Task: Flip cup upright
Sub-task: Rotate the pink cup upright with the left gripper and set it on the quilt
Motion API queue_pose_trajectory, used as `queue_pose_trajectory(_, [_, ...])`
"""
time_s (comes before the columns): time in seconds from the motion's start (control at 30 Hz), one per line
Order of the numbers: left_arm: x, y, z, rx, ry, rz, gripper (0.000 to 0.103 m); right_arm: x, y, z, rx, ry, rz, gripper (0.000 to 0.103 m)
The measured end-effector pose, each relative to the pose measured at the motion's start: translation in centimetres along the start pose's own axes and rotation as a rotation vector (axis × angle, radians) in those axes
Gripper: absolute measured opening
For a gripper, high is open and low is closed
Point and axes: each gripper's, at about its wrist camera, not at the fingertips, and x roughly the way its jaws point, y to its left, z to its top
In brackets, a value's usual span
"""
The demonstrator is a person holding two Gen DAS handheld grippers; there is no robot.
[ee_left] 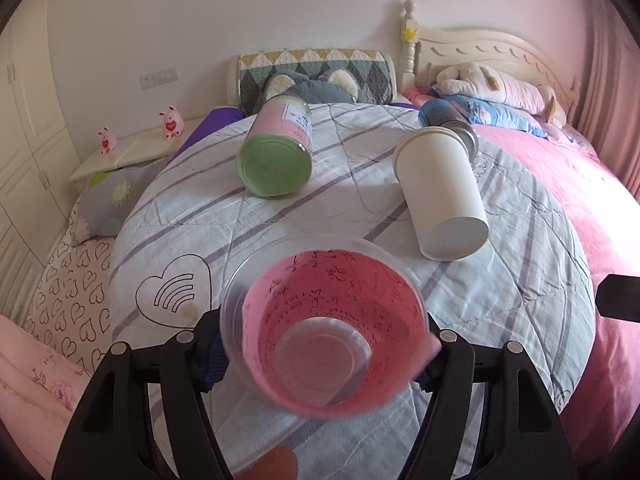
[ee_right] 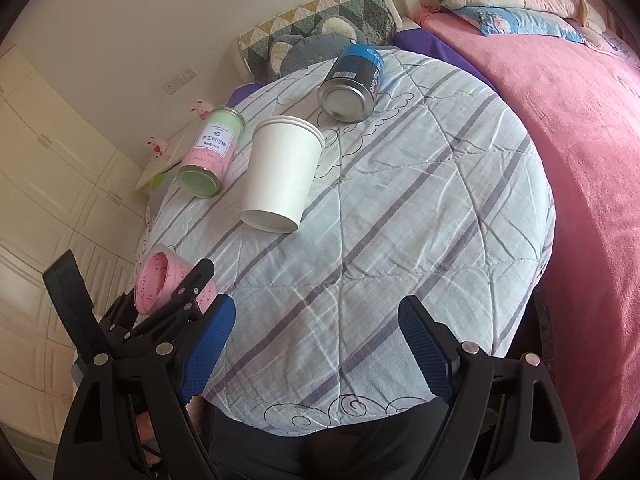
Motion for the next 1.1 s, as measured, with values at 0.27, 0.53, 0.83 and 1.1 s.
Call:
queue_pose_trajectory(0.27, [-2.2, -0.1, 0.9, 0.022, -0.053, 0.012, 0.087, -0.8, 0.1, -0.3, 0.001, -0.019, 0.008, 0.085])
queue_pose_trajectory(0.53, [-4.3, 1.4, 1.2, -0.006, 0.004, 0.034, 0.101, -2.1, 1.4, -0.4, -0.034, -0.066, 0.026, 0.085])
queue_pose_trajectory(0.83, [-8.7, 4.6, 2.7, -0.079, 0.120, 0.103, 0.103, -4.5, 5.4, 0.1, -0.149, -0.149, -0.019, 0.085])
queue_pose_trajectory(1.1, [-11.7, 5.2, 2.2, -0.087, 0.158, 0.078, 0.103, -5.4, 9.2, -0.7, -0.295, -0.188, -0.099, 0.085])
